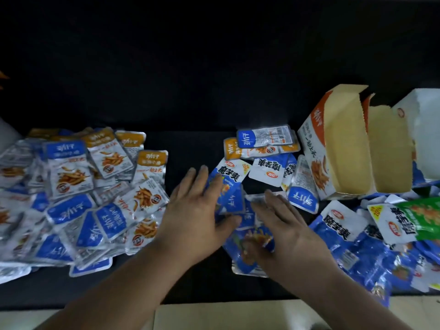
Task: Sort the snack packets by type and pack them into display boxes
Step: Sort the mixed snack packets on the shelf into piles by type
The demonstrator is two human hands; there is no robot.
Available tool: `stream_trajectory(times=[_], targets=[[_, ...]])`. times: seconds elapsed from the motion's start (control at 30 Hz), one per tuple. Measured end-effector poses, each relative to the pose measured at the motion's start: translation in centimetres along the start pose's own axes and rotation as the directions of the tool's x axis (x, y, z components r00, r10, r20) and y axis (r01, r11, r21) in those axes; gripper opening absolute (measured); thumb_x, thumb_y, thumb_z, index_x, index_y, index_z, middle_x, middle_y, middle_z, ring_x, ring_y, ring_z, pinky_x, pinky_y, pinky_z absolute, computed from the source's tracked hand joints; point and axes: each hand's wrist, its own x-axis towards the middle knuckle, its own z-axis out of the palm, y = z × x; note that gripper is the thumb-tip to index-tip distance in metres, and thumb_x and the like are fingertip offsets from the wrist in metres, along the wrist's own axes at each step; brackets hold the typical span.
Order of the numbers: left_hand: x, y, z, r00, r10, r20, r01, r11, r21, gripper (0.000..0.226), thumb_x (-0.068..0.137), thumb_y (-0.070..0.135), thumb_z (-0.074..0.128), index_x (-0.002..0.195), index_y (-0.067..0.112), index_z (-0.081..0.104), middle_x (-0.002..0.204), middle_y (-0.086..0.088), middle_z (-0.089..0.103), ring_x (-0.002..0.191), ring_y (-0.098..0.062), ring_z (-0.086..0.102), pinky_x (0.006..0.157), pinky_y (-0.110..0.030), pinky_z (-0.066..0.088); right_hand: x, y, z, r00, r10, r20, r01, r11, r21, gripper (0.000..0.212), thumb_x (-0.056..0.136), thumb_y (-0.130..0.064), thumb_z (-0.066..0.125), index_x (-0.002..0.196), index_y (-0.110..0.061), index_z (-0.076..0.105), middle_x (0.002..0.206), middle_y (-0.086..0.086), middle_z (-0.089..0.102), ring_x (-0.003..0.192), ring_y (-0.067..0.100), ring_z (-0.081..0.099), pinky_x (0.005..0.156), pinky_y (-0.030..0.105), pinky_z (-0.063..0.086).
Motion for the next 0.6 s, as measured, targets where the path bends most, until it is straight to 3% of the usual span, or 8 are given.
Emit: stream_trajectory(times=[0.07, 0.13, 0.23, 0.3, 0.37, 0.47, 0.53, 0.6], targets=[[0.5, 0.1, 0.8, 0.998, -0.011, 0.058, 0.013, 1.0, -0.024, 0.092, 0.091, 0.074, 0.052, 0.163, 0.024, 0.024, 0.171, -0.004, 0.021, 0.16, -0.023, 0.013, 0.129, -0.042, 0.02, 0.5, 0.5, 0.3, 0.999, 0.017, 0.051, -0.016, 1.0, -0.02, 0.082, 0.087, -0.073, 0.056, 0.159, -0.045, 0.028, 0.169, -0.02, 0.017, 0.158, 0.011, 0.011, 0.12, 0.04, 0.039], [0.0, 0.4, 1.2, 0.999, 0.034, -0.026, -0.035, 0.999, -0.022, 0.072, 0.091, 0.065, 0.058, 0.149, 0.024, 0.05, 0.155, -0.004, 0.052, 0.147, -0.024, 0.044, 0.118, -0.045, 0.04, 0.7, 0.8, 0.2, 1.0, 0.01, -0.002, -0.01, 1.0, -0.012, 0.084, 0.079, -0.08, 0.057, 0.153, -0.046, 0.041, 0.163, -0.021, 0.034, 0.154, 0.011, 0.028, 0.116, 0.039, 0.044], [-1.6, 0.3, 2.1, 0.985, 0.128, -0.113, -0.129, 0.992, 0.002, 0.048, 0.095, 0.051, 0.052, 0.127, 0.019, 0.068, 0.128, -0.004, 0.072, 0.122, -0.025, 0.067, 0.102, -0.045, 0.055, 1.1, 0.9, 0.0, 0.998, 0.017, -0.066, -0.019, 1.0, -0.021, 0.075, 0.068, -0.079, 0.062, 0.133, -0.044, 0.062, 0.142, -0.022, 0.057, 0.135, 0.013, 0.055, 0.097, 0.034, 0.054], [-2.2, 0.0, 2.2, 0.977, 0.161, -0.141, -0.165, 0.986, -0.017, 0.048, 0.097, 0.046, 0.046, 0.127, 0.017, 0.069, 0.128, -0.006, 0.073, 0.121, -0.025, 0.069, 0.103, -0.047, 0.055, 1.5, 0.3, -0.7, 0.998, 0.004, -0.068, -0.007, 0.999, -0.048, 0.065, 0.063, -0.076, 0.069, 0.119, -0.043, 0.067, 0.121, -0.024, 0.063, 0.113, 0.013, 0.064, 0.078, 0.028, 0.053], [-2.3, -0.5, 2.0, 0.968, 0.201, -0.15, -0.207, 0.978, -0.025, 0.047, 0.099, 0.042, 0.044, 0.132, 0.016, 0.066, 0.133, -0.007, 0.07, 0.124, -0.025, 0.067, 0.104, -0.046, 0.054, 2.0, 0.1, -1.1, 0.997, 0.011, -0.074, -0.016, 0.998, -0.063, 0.063, 0.06, -0.072, 0.077, 0.115, -0.042, 0.068, 0.112, -0.024, 0.063, 0.105, 0.012, 0.064, 0.072, 0.026, 0.047], [-2.5, -1.0, 0.7, 0.97, 0.161, -0.179, -0.184, 0.976, -0.115, 0.038, 0.103, 0.028, 0.05, 0.138, 0.02, 0.062, 0.114, 0.0, 0.076, 0.101, -0.016, 0.073, 0.084, -0.028, 0.059, 1.9, -0.3, -1.4, 0.998, 0.051, -0.031, -0.052, 0.997, -0.052, 0.069, 0.062, -0.069, 0.081, 0.125, -0.044, 0.066, 0.124, -0.025, 0.062, 0.115, 0.009, 0.062, 0.083, 0.024, 0.047], [-2.3, -1.4, -0.6, 0.978, 0.039, -0.205, -0.08, 0.977, -0.197, 0.037, 0.106, 0.029, 0.044, 0.138, 0.025, 0.061, 0.071, 0.012, 0.062, 0.058, 0.001, 0.058, 0.053, -0.012, 0.039, 1.4, -0.3, -1.3, 0.998, 0.056, -0.031, -0.057, 0.998, -0.028, 0.076, 0.065, -0.073, 0.076, 0.134, -0.044, 0.064, 0.141, -0.023, 0.058, 0.132, 0.009, 0.055, 0.1, 0.029, 0.049], [-2.1, -1.5, -1.8, 0.959, -0.049, -0.28, -0.03, 0.962, -0.272, 0.035, 0.104, 0.033, 0.04, 0.128, 0.025, 0.064, 0.056, 0.016, 0.042, 0.043, 0.001, 0.044, 0.042, -0.013, 0.027, 0.9, 0.0, -1.2, 0.998, 0.068, 0.014, -0.068, 0.998, -0.012, 0.083, 0.066, -0.082, 0.062, 0.14, -0.046, 0.059, 0.152, -0.024, 0.049, 0.144, 0.005, 0.043, 0.111, 0.034, 0.046]])
